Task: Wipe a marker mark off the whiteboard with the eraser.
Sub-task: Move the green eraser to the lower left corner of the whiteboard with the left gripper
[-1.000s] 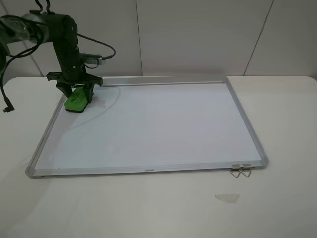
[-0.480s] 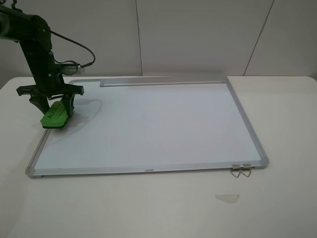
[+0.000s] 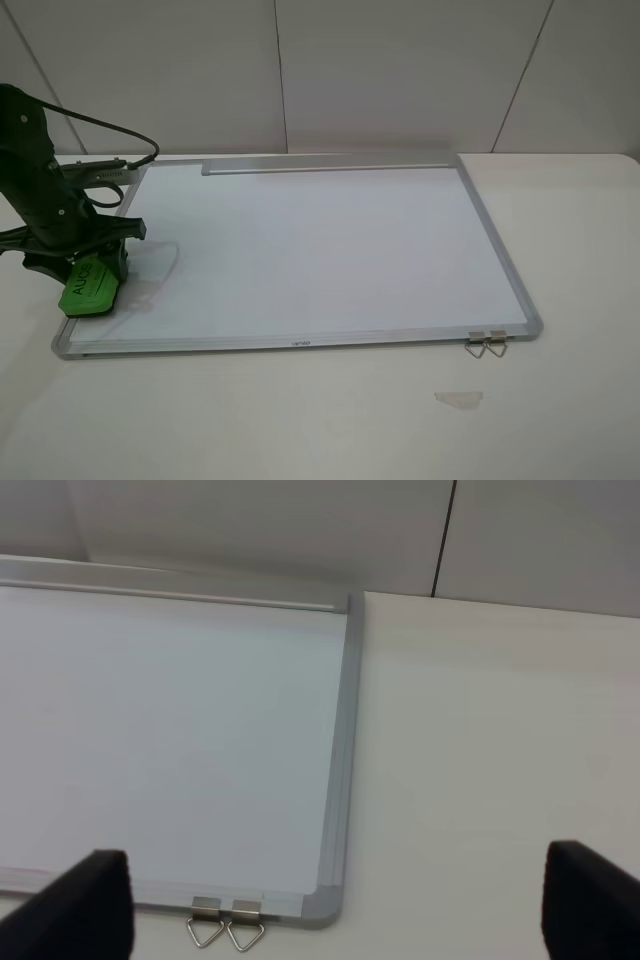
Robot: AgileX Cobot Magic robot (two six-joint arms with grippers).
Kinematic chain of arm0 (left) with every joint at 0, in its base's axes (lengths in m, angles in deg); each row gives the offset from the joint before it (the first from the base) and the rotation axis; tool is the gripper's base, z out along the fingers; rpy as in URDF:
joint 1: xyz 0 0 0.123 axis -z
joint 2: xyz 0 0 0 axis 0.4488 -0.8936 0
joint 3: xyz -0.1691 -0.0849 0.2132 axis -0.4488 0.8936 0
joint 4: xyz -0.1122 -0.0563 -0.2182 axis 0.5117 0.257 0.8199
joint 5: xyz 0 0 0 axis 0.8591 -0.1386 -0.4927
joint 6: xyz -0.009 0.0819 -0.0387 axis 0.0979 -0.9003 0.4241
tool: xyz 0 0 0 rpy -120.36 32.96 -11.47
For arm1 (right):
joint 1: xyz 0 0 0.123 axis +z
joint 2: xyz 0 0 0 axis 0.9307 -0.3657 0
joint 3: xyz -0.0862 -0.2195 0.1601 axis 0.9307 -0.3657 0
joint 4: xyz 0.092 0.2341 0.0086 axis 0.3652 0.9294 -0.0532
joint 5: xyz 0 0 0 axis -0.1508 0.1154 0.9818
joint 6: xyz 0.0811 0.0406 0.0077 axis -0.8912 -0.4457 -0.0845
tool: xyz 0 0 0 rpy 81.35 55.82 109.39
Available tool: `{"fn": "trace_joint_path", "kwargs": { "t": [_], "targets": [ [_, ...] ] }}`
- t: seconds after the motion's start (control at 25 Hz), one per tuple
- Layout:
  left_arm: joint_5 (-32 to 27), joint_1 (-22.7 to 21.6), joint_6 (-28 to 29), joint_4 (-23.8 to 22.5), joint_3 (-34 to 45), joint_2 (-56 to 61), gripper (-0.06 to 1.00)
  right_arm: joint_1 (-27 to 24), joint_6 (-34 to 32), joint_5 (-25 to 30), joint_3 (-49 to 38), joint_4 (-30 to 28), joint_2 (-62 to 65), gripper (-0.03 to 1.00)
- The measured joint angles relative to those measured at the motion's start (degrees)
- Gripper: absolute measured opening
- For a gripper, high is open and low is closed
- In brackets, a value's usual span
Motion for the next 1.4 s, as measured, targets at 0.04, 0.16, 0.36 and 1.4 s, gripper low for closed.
{"fn": "trace_joint_path", "kwargs": {
  "t": [0.04, 0.16, 0.36, 1.4],
  "targets": [
    [1.3, 0.0, 0.0, 0.1, 1.7, 0.2, 0.59, 0.0, 0.0, 0.0, 0.0, 0.0, 0.0, 0.82],
    [5.4, 0.0, 0.0, -0.2, 5.7, 0.8, 0.59, 0.0, 0.0, 0.0, 0.0, 0.0, 0.0, 0.82],
    [11.6, 0.1, -0.1, -0.3, 10.2, 2.3, 0.59, 0.0, 0.0, 0.0, 0.0, 0.0, 0.0, 0.82],
    [4.6, 0.2, -0.7, -0.2, 10.9, 13.9, 0.77, 0.0, 0.0, 0.0, 0.0, 0.0, 0.0, 0.82]
  ]
}}
